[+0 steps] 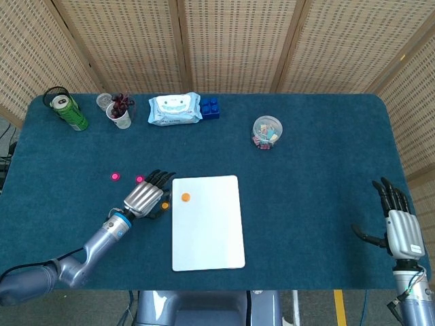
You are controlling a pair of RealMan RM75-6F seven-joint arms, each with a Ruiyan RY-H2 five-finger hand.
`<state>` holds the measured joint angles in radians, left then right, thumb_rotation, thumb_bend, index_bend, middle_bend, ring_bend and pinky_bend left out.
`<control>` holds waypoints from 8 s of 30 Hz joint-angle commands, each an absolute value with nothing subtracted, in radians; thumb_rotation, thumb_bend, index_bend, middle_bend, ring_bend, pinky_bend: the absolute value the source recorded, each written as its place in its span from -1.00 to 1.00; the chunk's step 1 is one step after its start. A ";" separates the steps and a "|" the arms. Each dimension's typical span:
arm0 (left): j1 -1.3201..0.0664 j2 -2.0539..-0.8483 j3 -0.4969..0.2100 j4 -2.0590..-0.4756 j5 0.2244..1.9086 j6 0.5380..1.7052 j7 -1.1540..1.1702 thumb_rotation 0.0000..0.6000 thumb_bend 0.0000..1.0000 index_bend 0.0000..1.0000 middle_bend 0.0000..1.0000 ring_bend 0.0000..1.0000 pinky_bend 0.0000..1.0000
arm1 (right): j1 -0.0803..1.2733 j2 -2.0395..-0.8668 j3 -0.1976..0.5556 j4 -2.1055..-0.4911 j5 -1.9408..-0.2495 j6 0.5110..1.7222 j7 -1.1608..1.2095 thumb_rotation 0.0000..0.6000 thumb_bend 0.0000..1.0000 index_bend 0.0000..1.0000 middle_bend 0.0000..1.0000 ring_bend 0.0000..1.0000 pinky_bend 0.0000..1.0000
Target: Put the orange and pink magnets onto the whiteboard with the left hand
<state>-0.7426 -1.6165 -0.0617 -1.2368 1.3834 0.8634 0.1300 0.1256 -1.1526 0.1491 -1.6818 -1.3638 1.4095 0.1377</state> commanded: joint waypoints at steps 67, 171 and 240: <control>-0.729 -1.722 -0.105 -0.814 1.313 0.804 -0.121 1.00 -0.23 -0.37 -1.00 -1.00 -1.00 | 0.127 -1.146 0.145 -1.687 -1.363 1.400 0.141 1.00 -0.48 -1.00 -1.00 -1.00 -1.00; -0.682 -1.621 -0.123 -0.849 1.185 0.791 -0.108 1.00 -0.23 -0.29 -1.00 -1.00 -1.00 | 0.128 -1.139 0.144 -1.700 -1.353 1.388 0.146 1.00 -0.48 -1.00 -1.00 -1.00 -1.00; -0.719 -1.690 -0.151 -0.928 1.387 0.924 -0.209 1.00 -0.24 0.12 -1.00 -1.00 -1.00 | 0.128 -1.134 0.144 -1.703 -1.351 1.382 0.160 1.00 -0.48 -1.00 -1.00 -1.00 -1.00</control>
<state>-0.7025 -1.7014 -0.1501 -0.8551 1.3596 0.8937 -0.2393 0.1282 -1.1343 0.1442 -1.7027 -1.3510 1.3825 0.1597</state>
